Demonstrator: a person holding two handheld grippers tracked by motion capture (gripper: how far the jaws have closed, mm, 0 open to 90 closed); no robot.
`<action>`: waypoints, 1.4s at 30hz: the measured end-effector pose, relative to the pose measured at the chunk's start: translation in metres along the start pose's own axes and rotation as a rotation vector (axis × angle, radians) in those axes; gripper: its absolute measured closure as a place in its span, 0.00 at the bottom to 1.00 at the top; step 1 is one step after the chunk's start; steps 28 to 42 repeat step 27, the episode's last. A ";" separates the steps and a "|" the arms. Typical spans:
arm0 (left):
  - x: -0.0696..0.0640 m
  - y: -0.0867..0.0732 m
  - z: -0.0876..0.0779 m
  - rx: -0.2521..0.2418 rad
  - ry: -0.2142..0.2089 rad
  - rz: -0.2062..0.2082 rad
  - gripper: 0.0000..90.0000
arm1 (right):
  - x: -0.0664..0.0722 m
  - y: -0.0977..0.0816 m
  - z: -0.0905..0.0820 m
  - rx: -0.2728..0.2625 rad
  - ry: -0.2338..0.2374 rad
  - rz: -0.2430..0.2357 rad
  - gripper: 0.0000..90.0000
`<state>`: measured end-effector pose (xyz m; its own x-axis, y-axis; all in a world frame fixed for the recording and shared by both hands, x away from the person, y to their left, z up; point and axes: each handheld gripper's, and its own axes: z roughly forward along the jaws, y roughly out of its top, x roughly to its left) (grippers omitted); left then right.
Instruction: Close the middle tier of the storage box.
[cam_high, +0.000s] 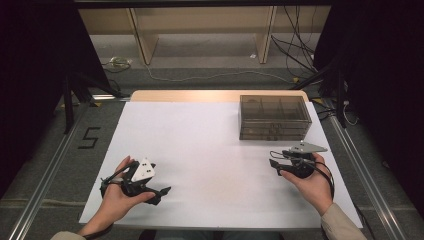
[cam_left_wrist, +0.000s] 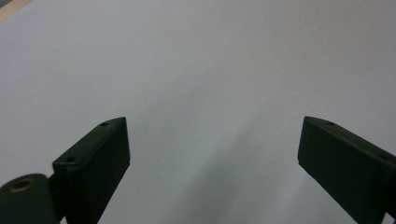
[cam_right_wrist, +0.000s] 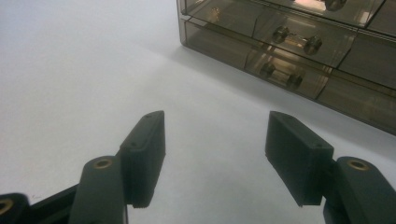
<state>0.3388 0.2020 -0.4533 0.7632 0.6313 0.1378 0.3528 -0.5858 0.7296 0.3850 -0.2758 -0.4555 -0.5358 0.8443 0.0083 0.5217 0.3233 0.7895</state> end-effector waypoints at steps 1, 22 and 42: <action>0.000 0.000 0.000 0.000 0.000 0.000 0.10 | 0.000 -0.001 -0.001 0.001 0.004 -0.003 0.43; -0.001 0.000 0.001 -0.002 -0.005 -0.005 0.10 | 0.009 -0.018 -0.014 -0.008 0.051 0.004 0.36; 0.000 0.001 0.002 -0.003 -0.009 -0.008 0.10 | 0.009 -0.018 -0.015 -0.011 0.052 0.003 0.35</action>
